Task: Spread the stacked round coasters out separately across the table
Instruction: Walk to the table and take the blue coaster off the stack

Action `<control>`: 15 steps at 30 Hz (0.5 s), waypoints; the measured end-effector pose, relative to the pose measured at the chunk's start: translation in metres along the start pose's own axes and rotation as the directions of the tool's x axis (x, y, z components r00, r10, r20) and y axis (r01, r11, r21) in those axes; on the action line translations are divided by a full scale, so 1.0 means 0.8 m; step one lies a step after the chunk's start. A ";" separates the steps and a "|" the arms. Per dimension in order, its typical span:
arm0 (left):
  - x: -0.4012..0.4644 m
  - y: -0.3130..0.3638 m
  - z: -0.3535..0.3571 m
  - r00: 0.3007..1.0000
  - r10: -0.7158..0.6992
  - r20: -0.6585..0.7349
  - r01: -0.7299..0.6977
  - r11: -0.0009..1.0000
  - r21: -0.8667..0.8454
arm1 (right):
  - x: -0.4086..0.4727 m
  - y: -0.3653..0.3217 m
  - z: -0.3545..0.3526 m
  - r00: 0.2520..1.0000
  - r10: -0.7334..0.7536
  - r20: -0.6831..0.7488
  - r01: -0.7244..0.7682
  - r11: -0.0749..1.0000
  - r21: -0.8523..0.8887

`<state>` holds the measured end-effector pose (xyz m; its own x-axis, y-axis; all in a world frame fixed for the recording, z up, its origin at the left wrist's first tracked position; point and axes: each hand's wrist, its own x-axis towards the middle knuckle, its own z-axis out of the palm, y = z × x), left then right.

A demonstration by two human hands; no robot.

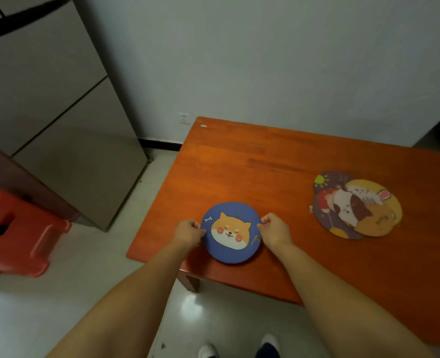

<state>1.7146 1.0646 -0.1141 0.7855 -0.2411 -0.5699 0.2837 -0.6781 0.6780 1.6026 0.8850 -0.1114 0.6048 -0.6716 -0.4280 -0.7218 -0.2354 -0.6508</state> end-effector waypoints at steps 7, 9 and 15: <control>0.015 -0.008 0.008 0.991 0.128 -0.030 -0.119 0.969 0.215 | 0.009 0.008 0.021 0.995 0.018 -0.094 -0.022 0.999 -0.042; 0.021 -0.006 0.011 0.986 0.163 -0.047 -0.147 0.959 0.243 | 0.014 0.008 0.024 0.994 0.013 -0.107 -0.019 0.998 -0.055; 0.031 -0.011 0.016 0.984 0.172 -0.037 -0.149 0.927 0.345 | 0.019 0.011 0.029 0.995 -0.021 -0.100 0.005 0.988 -0.154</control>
<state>1.7243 1.0555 -0.1398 0.8424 -0.3286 -0.4271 -0.0442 -0.8320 0.5530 1.6135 0.8888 -0.1384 0.5829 -0.7334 -0.3497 -0.7620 -0.3440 -0.5487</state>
